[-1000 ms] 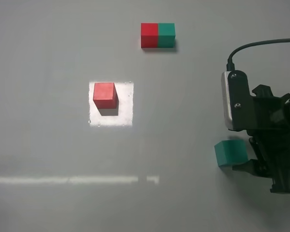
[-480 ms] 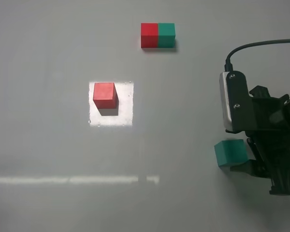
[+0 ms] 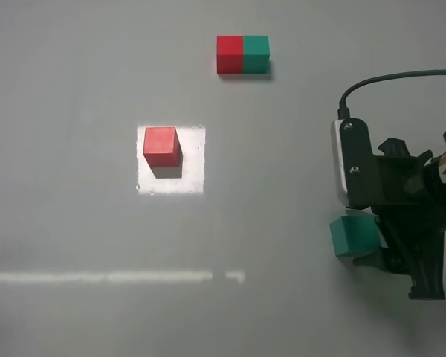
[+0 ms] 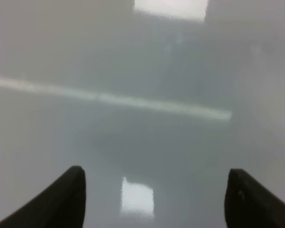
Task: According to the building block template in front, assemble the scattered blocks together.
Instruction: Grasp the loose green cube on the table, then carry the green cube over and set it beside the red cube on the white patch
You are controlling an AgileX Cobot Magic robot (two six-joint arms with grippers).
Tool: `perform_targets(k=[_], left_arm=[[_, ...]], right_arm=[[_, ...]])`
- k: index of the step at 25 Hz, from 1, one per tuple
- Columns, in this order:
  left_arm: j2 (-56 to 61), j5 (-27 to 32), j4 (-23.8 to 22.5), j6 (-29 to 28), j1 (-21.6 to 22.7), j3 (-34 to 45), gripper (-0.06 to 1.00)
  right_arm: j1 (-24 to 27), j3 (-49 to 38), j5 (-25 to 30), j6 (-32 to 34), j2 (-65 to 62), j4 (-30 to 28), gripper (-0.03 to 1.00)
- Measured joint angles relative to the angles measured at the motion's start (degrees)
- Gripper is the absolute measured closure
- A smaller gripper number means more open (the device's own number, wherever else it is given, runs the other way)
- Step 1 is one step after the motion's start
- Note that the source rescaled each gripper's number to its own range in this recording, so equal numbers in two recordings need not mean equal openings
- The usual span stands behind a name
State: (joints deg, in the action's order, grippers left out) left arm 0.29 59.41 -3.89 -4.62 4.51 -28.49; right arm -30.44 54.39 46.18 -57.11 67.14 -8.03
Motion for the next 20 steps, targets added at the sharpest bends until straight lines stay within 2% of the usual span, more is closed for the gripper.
perform_targets(k=[4, 7, 10, 20], left_arm=[[0.00, 0.00, 0.00, 0.00, 0.00, 0.00, 0.41], [0.00, 0.00, 0.00, 0.00, 0.00, 0.00, 0.41], [0.00, 0.00, 0.00, 0.00, 0.00, 0.00, 0.41], [0.00, 0.00, 0.00, 0.00, 0.00, 0.00, 0.41]], right_arm=[[0.00, 0.00, 0.30, 0.27, 0.47, 0.35, 0.45], [0.00, 0.00, 0.42, 0.41, 0.47, 0.45, 0.63], [0.00, 0.00, 0.43, 0.35, 0.47, 1.10, 0.97], [0.00, 0.00, 1.40, -0.97, 0.48, 3.05, 0.96]])
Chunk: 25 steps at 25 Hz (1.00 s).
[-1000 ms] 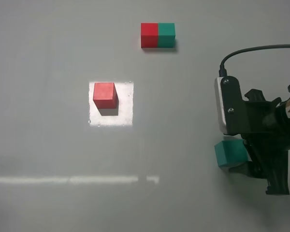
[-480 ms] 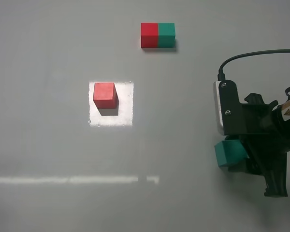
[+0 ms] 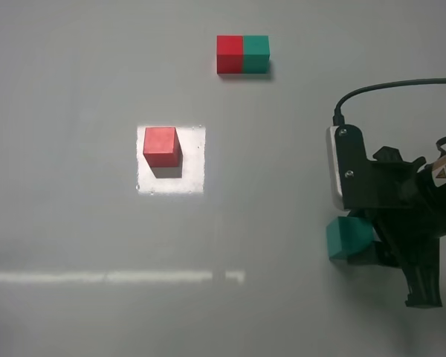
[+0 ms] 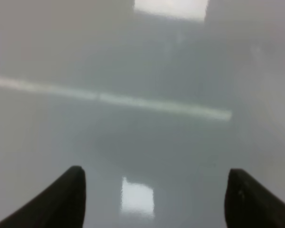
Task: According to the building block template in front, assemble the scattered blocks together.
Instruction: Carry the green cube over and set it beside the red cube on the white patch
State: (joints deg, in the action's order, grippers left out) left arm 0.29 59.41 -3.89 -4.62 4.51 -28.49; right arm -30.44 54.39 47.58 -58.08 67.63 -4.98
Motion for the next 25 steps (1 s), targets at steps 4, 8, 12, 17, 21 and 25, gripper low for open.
perform_targets(k=[4, 8, 12, 17, 21, 25], left_arm=[[0.00, 0.00, 0.00, 0.00, 0.00, 0.00, 0.41], [0.00, 0.00, 0.00, 0.00, 0.00, 0.00, 0.41], [0.00, 0.00, 0.00, 0.00, 0.00, 0.00, 0.41], [0.00, 0.00, 0.01, 0.00, 0.00, 0.00, 0.41], [0.00, 0.00, 0.01, 0.00, 0.00, 0.00, 0.41], [0.00, 0.00, 0.01, 0.00, 0.00, 0.00, 0.41]], right_arm=[[0.00, 0.00, 0.83, -0.16, -1.36, -3.06, 0.96], [0.00, 2.73, 5.29, -0.28, -3.34, -5.64, 0.96], [0.00, 6.51, 7.35, -0.67, -3.77, -6.18, 0.96], [0.00, 7.88, 7.19, -2.20, -2.29, -10.10, 0.96], [0.00, 13.98, 8.22, -2.26, 2.44, -10.26, 0.96], [0.00, 23.09, 10.58, -2.38, 6.80, -7.77, 0.96]])
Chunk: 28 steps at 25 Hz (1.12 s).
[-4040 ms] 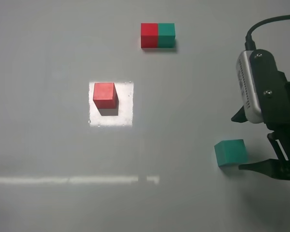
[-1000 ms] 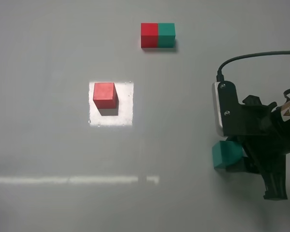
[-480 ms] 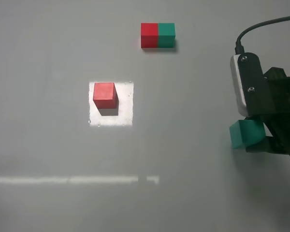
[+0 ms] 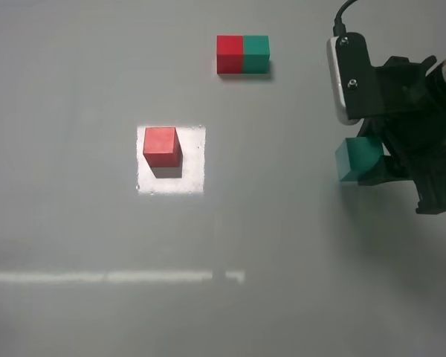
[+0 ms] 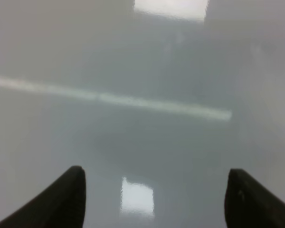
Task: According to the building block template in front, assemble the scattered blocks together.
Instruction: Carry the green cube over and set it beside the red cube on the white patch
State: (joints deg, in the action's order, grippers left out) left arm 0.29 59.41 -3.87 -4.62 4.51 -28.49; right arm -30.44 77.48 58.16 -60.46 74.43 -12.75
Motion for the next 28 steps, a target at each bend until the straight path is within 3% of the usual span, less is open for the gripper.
perform_targets(k=[4, 13, 21, 28], left_arm=[[0.00, 0.00, 0.00, 0.00, 0.00, 0.00, 0.41], [0.00, 0.00, 0.00, 0.00, 0.00, 0.00, 0.41], [0.00, 0.00, 0.00, 0.00, 0.00, 0.00, 0.41], [0.00, 0.00, 0.00, 0.00, 0.00, 0.00, 0.41]], right_arm=[[-2.04, 6.19, 1.49, -0.17, 2.89, 1.18, 0.96], [-15.77, 11.76, 4.92, 10.55, 11.82, -7.51, 0.96], [-18.64, 24.66, 6.44, 16.55, 18.97, -8.25, 0.96], [-20.35, 30.40, 7.99, 19.14, 24.16, -8.88, 0.96]])
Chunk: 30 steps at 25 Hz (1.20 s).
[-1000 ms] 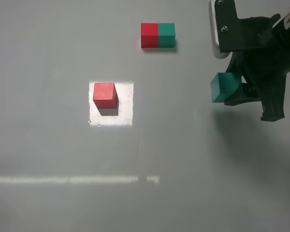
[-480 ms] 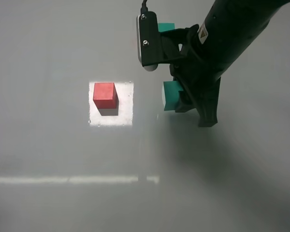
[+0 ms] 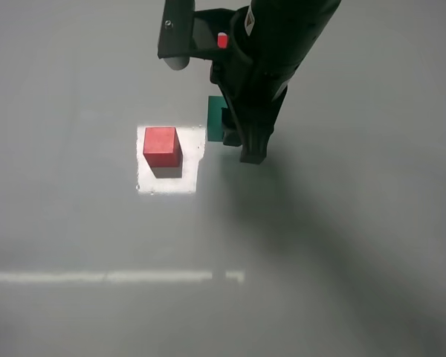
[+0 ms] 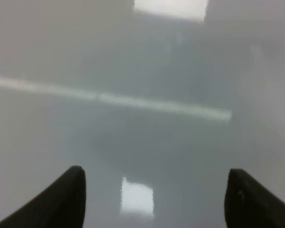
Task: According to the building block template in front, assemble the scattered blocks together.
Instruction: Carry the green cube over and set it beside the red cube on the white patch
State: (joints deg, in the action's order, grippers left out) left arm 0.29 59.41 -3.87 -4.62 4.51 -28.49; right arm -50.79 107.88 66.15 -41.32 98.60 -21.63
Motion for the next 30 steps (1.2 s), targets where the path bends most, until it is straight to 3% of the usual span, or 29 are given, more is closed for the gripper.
perform_targets(k=[14, 30], left_arm=[[0.00, 0.00, 0.00, 0.00, 0.00, 0.00, 0.41], [0.00, 0.00, 0.00, 0.00, 0.05, 0.00, 0.41]], right_arm=[[-2.09, 0.98, -0.69, 2.53, 4.25, -4.25, 0.96], [-3.68, 4.19, 0.36, 3.45, 6.04, -3.83, 0.96]])
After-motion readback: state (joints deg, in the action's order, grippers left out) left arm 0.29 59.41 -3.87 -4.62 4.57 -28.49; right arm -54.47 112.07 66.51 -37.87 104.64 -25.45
